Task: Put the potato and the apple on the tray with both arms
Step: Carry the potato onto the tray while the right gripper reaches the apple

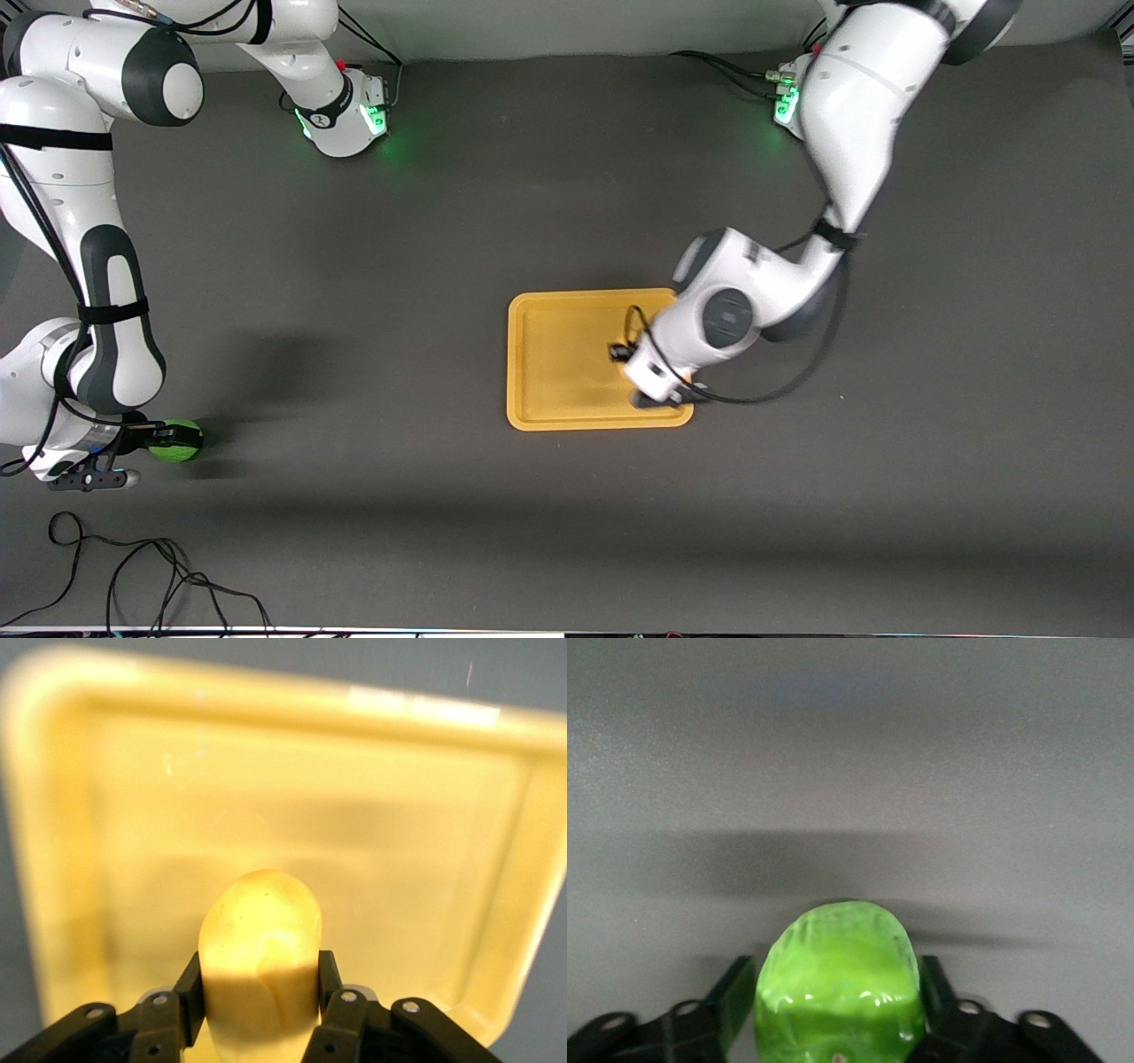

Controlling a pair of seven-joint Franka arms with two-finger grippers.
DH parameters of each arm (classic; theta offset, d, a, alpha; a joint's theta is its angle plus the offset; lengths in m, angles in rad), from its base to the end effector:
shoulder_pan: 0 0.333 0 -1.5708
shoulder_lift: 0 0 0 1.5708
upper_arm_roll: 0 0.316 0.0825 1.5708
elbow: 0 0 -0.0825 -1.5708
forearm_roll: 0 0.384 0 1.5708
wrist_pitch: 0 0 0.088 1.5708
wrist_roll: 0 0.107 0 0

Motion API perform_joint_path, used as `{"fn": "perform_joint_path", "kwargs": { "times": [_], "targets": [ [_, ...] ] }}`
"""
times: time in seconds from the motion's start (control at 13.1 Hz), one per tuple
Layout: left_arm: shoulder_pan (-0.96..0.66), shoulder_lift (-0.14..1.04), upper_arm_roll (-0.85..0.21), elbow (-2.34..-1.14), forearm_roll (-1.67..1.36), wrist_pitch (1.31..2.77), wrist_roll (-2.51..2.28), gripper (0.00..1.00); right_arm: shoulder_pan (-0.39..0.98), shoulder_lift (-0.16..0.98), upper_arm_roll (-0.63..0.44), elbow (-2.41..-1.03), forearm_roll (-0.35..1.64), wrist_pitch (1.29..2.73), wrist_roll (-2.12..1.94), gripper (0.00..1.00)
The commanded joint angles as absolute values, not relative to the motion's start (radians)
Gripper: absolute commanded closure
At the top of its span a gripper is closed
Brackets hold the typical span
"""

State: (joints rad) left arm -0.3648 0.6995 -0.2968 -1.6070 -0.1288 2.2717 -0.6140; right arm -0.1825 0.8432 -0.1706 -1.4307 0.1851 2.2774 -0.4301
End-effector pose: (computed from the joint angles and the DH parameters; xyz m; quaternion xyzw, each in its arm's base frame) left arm 0.5618 -0.4071 0.2329 0.9884 0.0506 -0.0898 0.1118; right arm 0.6912 -0.2249 0.1957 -0.9999 -0.0076 -0.0111 0.0035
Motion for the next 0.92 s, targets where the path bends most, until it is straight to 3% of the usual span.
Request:
{"fn": "perform_joint_path", "kwargs": {
  "times": [0.0, 0.23, 0.61, 0.84],
  "targets": [
    [-0.380, 0.690, -0.278, -1.661, -0.117, 2.299, -0.632, 0.83, -0.186, 0.825, -0.173, -1.425, 0.218, 2.260, -0.472, 0.55],
    [-0.387, 0.684, -0.278, -1.678, -0.117, 2.287, -0.646, 0.75, -0.167, 0.702, -0.183, -1.420, 0.206, 2.113, -0.460, 0.56],
    [-0.380, 0.667, -0.216, -1.672, -0.046, 2.281, -0.649, 0.77, -0.155, 0.432, -0.189, -1.425, 0.135, 1.794, -0.401, 0.56],
    [-0.377, 0.675, -0.212, -1.677, -0.038, 2.281, -0.649, 0.74, -0.077, 0.281, -0.189, -1.452, 0.095, 1.643, -0.261, 0.56]
  ]
}}
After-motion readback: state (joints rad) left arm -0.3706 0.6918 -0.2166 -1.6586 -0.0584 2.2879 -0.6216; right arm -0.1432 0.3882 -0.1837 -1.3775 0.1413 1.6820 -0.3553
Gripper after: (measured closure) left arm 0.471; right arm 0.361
